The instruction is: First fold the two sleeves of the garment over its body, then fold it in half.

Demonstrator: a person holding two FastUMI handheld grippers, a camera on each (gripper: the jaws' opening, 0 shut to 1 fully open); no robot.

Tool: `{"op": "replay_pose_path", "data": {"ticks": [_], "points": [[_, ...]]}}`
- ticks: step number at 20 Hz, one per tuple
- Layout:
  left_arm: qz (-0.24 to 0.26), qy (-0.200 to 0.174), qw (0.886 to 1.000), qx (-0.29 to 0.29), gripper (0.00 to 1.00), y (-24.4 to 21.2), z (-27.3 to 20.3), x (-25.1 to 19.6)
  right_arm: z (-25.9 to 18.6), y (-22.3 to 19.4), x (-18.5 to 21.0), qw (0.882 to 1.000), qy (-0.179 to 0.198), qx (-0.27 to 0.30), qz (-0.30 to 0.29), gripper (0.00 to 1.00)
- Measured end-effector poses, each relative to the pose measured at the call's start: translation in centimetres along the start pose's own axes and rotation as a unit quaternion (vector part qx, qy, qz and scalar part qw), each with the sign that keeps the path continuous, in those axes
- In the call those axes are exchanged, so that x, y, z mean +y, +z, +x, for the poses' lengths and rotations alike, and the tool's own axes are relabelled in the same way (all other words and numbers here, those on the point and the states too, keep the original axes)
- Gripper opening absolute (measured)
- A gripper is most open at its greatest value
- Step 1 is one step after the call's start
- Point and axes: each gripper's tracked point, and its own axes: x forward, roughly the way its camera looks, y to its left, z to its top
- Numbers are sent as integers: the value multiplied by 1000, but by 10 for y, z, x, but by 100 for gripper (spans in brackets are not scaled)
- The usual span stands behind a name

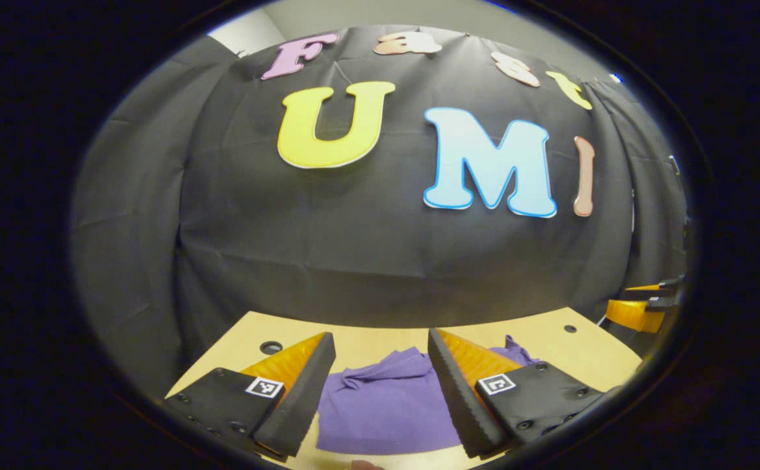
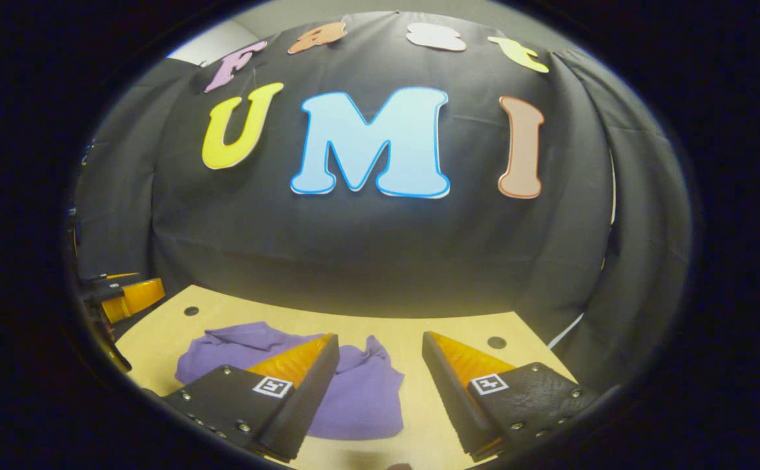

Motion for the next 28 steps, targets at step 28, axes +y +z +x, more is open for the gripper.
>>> {"op": "replay_pose_path", "data": {"ticks": [28], "points": [[7,-3,998,-63,93,34,-140,-30,-135,20,-1,997,-27,-72,-25,83]]}}
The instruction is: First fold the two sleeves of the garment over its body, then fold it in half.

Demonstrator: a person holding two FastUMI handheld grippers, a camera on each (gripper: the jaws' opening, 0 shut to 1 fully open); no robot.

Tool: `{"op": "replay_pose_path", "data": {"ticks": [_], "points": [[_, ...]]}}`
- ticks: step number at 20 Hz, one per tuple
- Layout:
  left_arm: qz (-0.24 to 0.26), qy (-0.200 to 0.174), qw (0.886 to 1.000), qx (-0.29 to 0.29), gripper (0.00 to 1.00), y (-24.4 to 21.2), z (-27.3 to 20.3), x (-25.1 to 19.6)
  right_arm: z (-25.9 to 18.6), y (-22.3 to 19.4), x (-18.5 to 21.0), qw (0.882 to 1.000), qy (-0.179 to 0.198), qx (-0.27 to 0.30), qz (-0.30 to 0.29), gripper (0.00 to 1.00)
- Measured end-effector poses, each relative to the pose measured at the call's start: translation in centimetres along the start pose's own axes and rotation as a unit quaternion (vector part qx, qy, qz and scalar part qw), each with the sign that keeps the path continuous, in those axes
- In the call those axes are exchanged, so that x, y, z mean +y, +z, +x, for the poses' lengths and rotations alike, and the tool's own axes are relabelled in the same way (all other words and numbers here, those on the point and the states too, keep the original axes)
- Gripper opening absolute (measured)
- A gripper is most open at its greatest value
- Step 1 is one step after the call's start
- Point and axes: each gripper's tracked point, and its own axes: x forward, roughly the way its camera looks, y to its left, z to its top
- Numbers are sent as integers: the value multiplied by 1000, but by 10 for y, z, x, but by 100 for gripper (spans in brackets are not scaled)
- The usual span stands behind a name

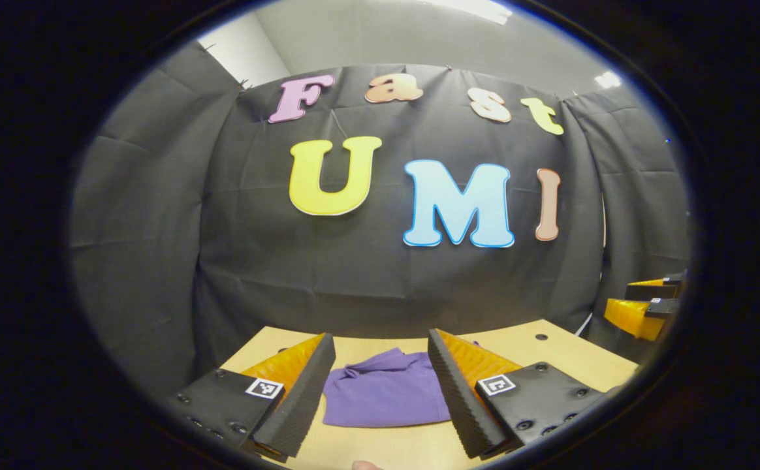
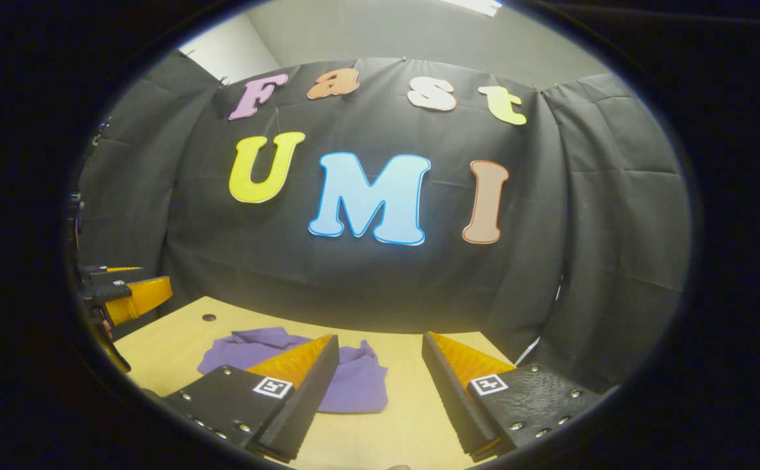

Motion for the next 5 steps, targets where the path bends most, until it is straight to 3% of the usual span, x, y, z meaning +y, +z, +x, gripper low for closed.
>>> {"op": "replay_pose_path", "data": {"ticks": [5], "points": [[12,-5,1000,-5,93,2,-3,-2,1,-1,2,1000,-2,1,4,83]]}}
